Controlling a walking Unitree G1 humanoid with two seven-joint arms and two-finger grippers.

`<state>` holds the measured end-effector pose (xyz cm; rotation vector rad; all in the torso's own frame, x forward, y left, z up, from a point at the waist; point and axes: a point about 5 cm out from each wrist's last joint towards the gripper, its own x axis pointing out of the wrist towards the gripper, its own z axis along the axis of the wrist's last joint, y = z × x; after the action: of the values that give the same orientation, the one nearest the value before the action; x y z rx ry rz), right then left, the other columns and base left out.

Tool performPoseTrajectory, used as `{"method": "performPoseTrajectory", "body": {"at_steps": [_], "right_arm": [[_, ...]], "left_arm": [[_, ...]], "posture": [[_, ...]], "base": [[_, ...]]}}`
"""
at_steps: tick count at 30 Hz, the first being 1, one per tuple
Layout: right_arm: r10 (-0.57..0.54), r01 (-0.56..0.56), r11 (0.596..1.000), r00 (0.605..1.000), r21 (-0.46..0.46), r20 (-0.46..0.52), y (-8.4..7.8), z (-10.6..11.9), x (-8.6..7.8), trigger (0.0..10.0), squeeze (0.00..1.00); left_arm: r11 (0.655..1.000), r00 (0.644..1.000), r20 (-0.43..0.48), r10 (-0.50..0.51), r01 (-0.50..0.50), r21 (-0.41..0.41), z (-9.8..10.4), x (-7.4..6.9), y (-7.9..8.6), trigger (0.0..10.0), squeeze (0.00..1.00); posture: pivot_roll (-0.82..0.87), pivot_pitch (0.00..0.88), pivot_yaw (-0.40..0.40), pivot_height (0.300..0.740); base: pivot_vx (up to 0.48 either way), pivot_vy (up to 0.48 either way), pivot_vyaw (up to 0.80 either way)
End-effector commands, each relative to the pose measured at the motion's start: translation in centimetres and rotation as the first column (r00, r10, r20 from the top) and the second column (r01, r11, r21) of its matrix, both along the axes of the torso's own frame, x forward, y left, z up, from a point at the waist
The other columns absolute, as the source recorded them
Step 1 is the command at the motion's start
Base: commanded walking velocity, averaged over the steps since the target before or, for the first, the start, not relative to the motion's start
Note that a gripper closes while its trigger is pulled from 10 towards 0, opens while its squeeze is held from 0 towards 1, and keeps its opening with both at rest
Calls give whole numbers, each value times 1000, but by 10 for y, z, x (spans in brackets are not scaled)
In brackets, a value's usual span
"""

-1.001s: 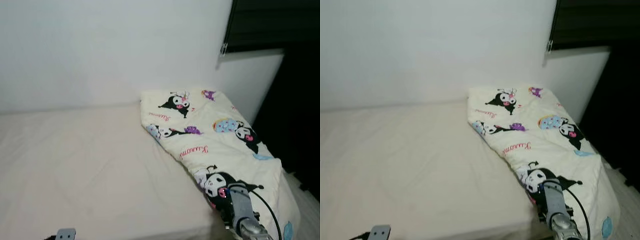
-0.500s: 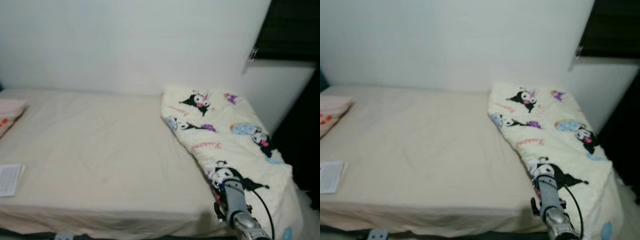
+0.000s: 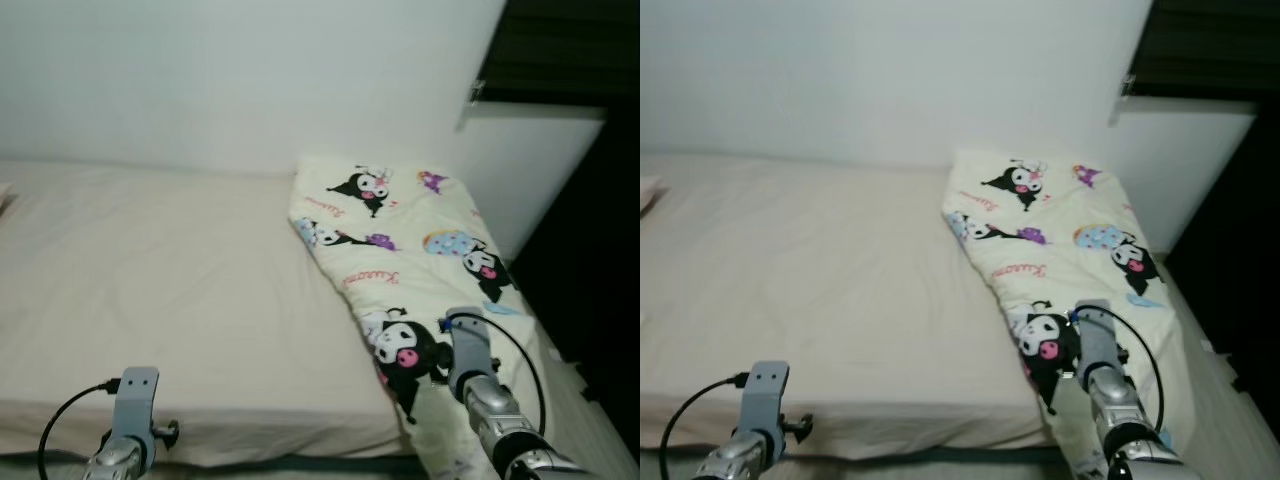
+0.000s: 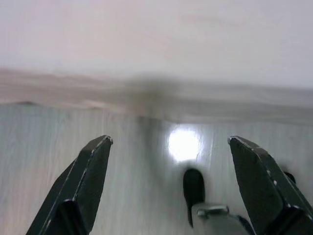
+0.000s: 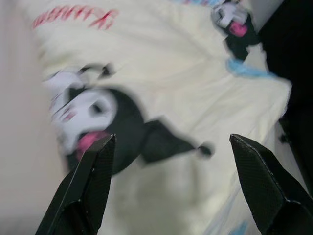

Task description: Clean up the room

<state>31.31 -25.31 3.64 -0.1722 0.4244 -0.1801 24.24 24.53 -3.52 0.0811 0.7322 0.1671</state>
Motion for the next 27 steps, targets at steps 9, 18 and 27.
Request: {"method": "performPoseTrajectory", "body": {"at_steps": [9,18,27], "right_arm": [[-31,28,999,990,23,136,-4,31,20,10000,0],[-32,22,998,982,53,187,-4,42,27,10000,0],[-12,-7,996,975,84,224,2,50,34,10000,0]], "left_arm": [[999,991,128,-40,41,-1,23,27,0,10000,0],[997,970,232,-78,81,-1,43,47,-4,10000,0],[999,947,318,-47,51,-3,61,62,-2,10000,0]], "posture": [[-124,64,-34,740],[-124,64,-35,740],[-129,61,-36,740]], "base": [[0,-102,0],[0,-472,0],[0,-197,0]]}}
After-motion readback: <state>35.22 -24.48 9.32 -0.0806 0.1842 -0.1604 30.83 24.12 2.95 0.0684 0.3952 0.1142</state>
